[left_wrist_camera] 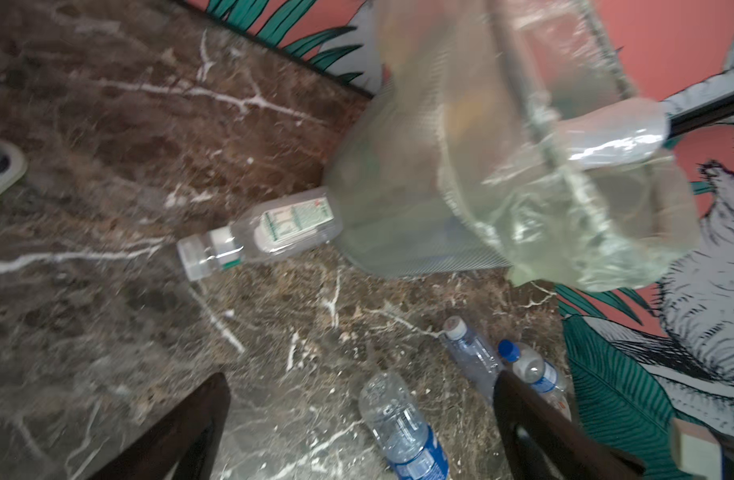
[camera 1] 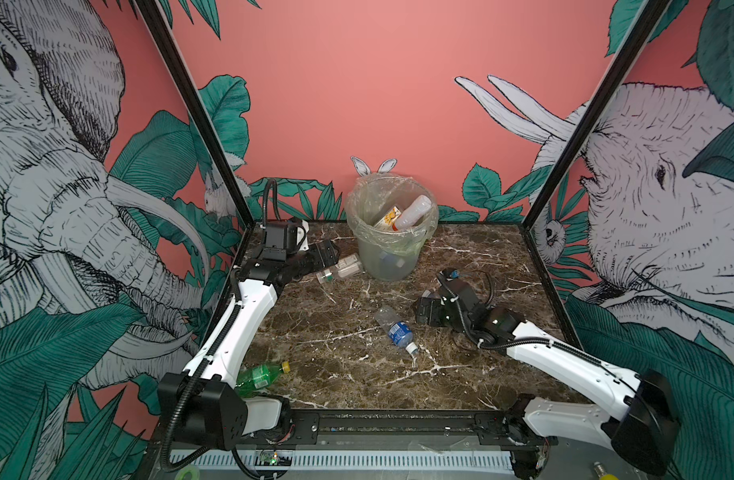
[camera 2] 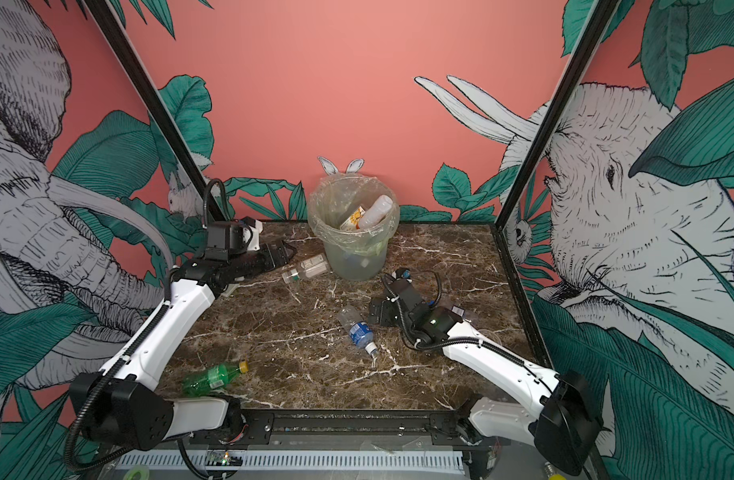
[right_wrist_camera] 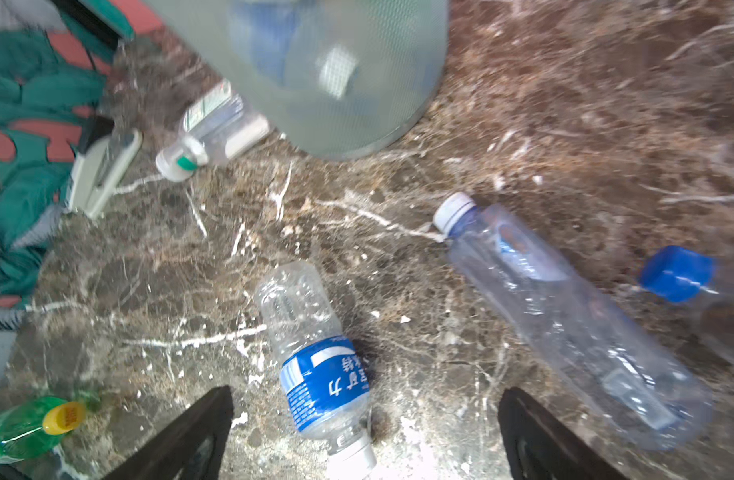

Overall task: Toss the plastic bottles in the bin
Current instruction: 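Draw the left gripper back while the right gripper grasps the blue-labelled bottle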

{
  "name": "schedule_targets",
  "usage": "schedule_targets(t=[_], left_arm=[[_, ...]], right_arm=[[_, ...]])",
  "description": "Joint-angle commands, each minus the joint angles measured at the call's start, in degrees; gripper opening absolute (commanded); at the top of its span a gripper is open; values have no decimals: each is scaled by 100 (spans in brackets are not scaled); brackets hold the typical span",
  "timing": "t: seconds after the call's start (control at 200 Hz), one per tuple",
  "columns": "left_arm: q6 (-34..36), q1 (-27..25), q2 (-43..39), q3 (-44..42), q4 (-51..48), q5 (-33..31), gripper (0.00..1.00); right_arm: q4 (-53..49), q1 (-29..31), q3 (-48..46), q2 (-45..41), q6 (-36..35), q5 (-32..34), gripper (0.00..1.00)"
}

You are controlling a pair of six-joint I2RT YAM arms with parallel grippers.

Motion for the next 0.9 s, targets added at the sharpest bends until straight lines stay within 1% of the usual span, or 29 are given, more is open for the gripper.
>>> schedule_targets(t=[0.0,0.21,0.43,0.665,0.895], left_arm=[[35,161,-487,-339,-38,-271,99],[-12,217,-834,-905,-170,-423,99],[-131,222,-1321,-1391,-410,-708,99],[-328,215,-1871,-1971,-642,-930,99],[-462,216,-2246,-2517,-711,-962,99]], right_arm=[[205,246,128,343,-159,123,99],[534,543,275,1051,-316,-89,99],[606,716,537,1657,-446,-185,99],[678,735,683,2166,-550,-234,99],[738,748,880,2788,-694,-435,95]])
